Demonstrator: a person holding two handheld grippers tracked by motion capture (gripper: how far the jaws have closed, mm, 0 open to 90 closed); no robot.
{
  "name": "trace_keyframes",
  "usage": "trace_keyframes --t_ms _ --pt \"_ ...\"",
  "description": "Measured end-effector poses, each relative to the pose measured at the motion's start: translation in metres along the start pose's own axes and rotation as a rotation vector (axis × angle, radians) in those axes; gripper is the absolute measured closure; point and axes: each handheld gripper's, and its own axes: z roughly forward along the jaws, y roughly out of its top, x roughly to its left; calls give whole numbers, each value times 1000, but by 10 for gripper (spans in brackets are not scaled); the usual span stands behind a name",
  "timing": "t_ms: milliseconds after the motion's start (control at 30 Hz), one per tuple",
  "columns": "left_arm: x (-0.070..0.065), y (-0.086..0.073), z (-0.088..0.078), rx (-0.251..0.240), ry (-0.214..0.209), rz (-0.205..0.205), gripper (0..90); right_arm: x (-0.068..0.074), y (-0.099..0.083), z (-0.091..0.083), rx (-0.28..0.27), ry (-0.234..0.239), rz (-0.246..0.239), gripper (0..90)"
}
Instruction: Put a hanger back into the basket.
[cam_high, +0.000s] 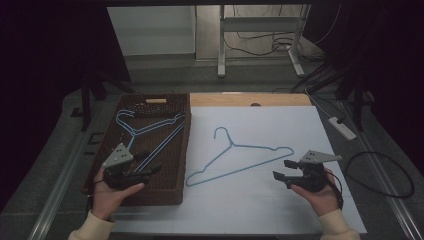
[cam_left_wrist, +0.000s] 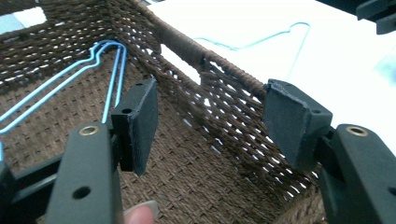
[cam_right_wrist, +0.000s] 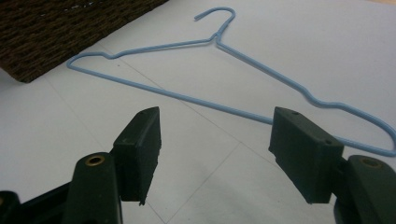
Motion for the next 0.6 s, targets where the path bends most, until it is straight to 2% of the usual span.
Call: trace_keyframes --t_ms 300,600 --pt "-5 -1 2 7 -2 7 367 -2 -2 -1 1 -30 14 347" --pt "-8 0 2 8 -11 10 364 -6 5 4 26 -76 1 362"
